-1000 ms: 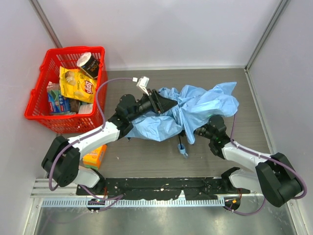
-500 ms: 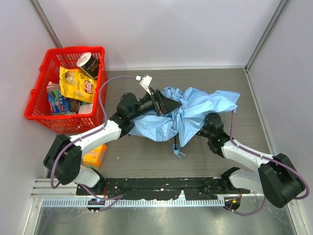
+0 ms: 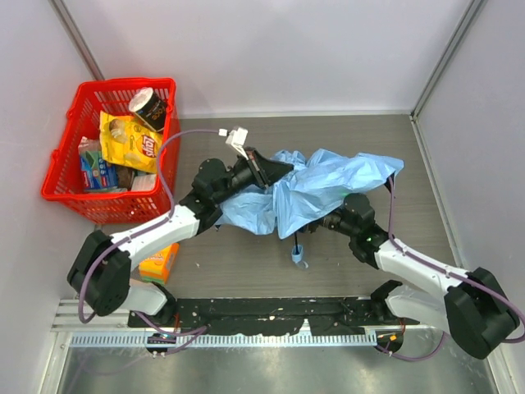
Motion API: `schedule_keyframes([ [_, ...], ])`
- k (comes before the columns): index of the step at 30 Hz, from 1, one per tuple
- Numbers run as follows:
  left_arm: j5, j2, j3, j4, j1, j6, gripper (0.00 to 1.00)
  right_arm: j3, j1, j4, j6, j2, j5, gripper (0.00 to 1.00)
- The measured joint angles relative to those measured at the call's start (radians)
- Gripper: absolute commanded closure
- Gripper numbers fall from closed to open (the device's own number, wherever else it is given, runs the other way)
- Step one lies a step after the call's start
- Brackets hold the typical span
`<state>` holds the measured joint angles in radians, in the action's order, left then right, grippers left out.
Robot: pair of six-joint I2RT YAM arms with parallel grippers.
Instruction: Put away the umbrella
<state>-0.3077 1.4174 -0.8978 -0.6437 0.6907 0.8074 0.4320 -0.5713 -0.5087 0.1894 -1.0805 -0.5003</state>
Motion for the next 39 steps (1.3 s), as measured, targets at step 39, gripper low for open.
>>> schedule_keyframes([
  [39, 0.594, -0.283, -0.002, 0.568, 0.002, 0.006, 1.0, 0.589, -0.126, 0.494, 0.23, -0.116, 0.213, 0.2],
])
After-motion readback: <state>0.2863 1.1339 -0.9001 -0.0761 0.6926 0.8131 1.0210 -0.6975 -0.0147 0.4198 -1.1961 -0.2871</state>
